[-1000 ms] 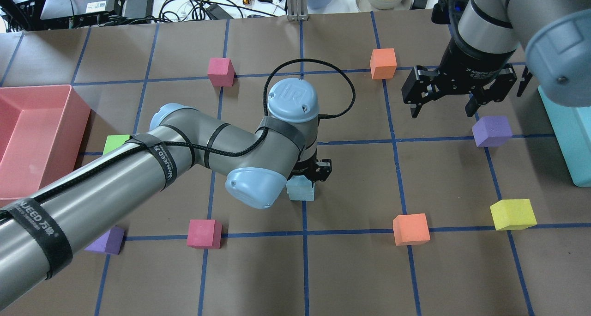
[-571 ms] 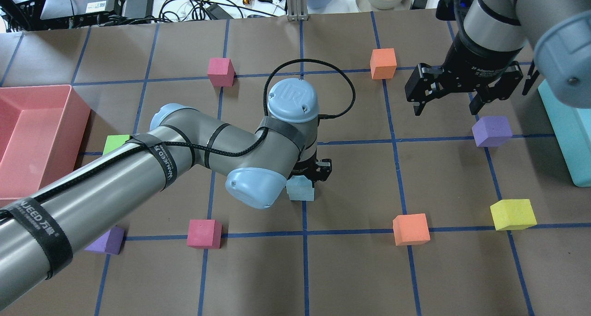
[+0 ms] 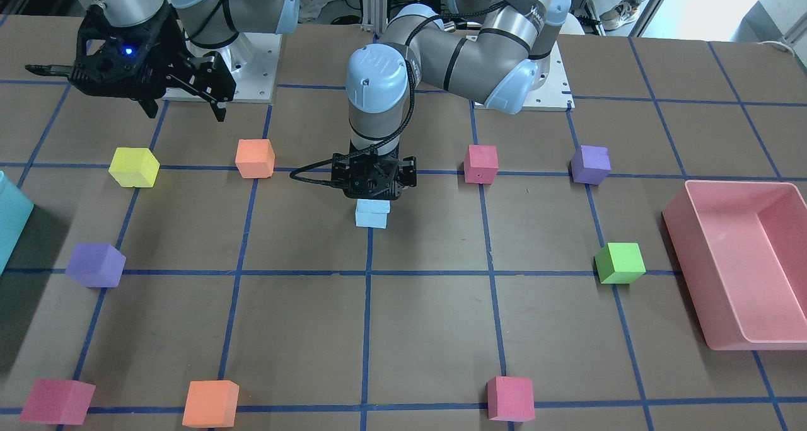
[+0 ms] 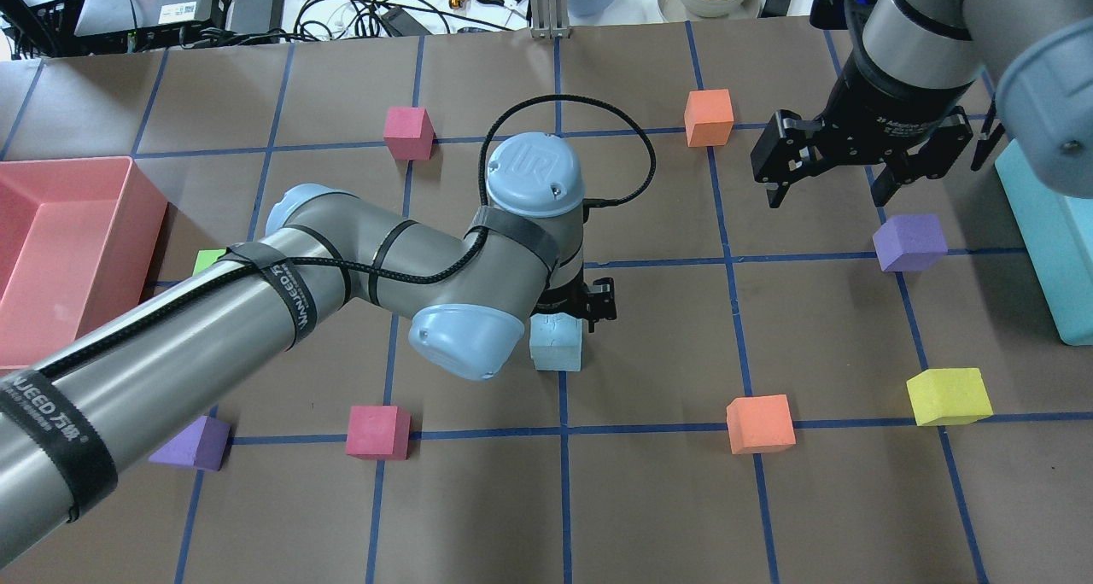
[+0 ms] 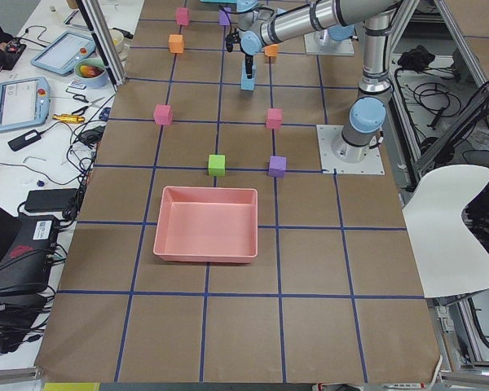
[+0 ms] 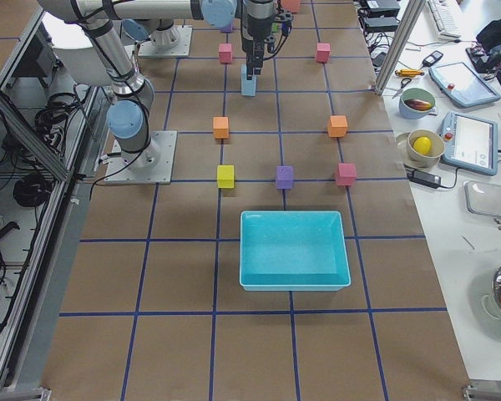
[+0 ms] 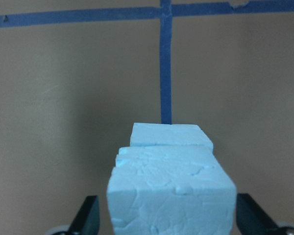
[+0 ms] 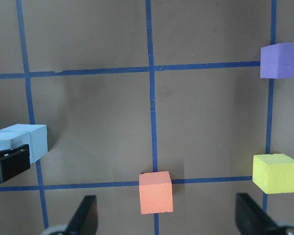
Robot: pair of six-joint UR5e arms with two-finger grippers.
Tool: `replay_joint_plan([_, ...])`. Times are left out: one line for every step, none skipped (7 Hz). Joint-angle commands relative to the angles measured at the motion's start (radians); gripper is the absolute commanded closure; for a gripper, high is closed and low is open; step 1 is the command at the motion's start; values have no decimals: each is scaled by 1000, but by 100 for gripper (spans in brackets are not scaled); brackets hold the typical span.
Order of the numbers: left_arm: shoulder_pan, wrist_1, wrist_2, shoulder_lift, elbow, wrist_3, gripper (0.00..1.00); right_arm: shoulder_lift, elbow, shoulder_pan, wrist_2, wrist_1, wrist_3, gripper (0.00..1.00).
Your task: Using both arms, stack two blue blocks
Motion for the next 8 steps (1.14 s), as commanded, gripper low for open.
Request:
replay_joint_plan([44, -98, 6, 52, 72, 65, 0, -7, 2, 1, -1, 0, 0, 0])
replay_joint_plan([107, -154, 6, 88, 98, 165, 0, -7, 2, 1, -1, 0, -1, 0])
replay_joint_plan([179, -215, 7, 133, 117, 280, 0, -7, 2, 1, -3, 0, -1, 0])
replay_joint_plan([272, -284, 7, 179, 144, 379, 0, -7, 2, 1, -3, -2, -1, 0])
replay_joint_plan([370, -365, 6, 213, 181, 487, 0, -7, 1, 0, -1, -3, -1, 0])
replay_joint_plan([412, -430, 9, 240, 232, 508, 0, -7, 1, 0, -1, -11, -1, 0])
replay_joint_plan([416, -473, 19, 256, 276, 506, 0, -7, 1, 0, -3, -12, 0, 0])
replay_joint_plan([414, -515, 21, 283, 316, 505, 0, -7, 1, 0, -3, -12, 0, 0])
